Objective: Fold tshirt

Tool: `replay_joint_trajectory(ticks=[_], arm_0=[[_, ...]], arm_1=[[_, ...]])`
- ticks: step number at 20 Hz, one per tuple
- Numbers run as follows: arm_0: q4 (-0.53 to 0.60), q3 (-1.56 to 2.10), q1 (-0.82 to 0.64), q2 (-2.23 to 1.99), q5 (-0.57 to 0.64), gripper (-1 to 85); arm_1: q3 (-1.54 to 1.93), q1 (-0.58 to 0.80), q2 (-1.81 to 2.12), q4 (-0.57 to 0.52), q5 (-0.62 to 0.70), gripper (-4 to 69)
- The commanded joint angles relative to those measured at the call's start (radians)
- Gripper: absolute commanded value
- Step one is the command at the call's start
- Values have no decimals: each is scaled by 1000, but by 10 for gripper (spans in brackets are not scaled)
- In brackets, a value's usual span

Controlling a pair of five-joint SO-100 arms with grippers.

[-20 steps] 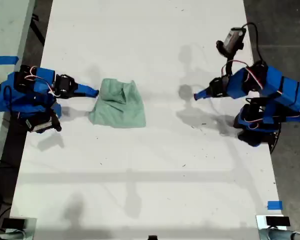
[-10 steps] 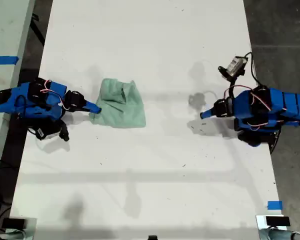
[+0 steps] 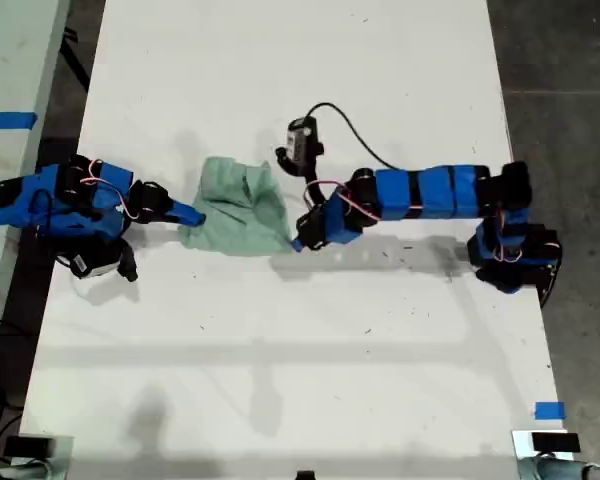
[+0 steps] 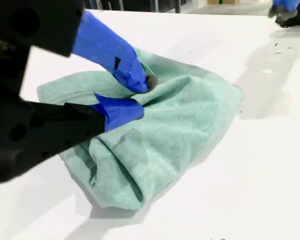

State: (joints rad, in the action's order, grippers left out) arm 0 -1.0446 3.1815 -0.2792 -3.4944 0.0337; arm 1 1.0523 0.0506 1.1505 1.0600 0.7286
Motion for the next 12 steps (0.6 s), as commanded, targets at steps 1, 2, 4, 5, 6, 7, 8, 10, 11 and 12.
replay_joint_trajectory(ticks=[1, 2, 4, 5, 6, 7, 8, 10, 11, 12], arm_0=[[-5, 9, -18, -100, -18, 58], [-5, 9, -14, -100, -18, 59], [-5, 9, 0, -100, -18, 60], [-5, 9, 5, -100, -18, 56], [-5, 9, 8, -100, -18, 33], [-5, 9, 26, -100, -18, 24], [-5, 9, 46, -100, -18, 22], [-5, 9, 71, -100, -18, 6], [-5, 9, 77, -100, -18, 1], [-5, 9, 80, -100, -18, 1]], arm_1=[[-370, -15, -183, -40, 41, -10], [-370, -3, -198, -54, 43, -10], [-368, 21, -212, -63, 63, -10], [-362, 28, -216, -80, 80, -10], [-362, 29, -227, -98, 92, -10], [-362, 32, -241, -118, 100, -10], [-362, 35, -256, -138, 110, -10], [-362, 46, -290, -195, 160, -10], [-362, 55, -304, -222, 173, -10], [-362, 69, -314, -249, 189, -11]])
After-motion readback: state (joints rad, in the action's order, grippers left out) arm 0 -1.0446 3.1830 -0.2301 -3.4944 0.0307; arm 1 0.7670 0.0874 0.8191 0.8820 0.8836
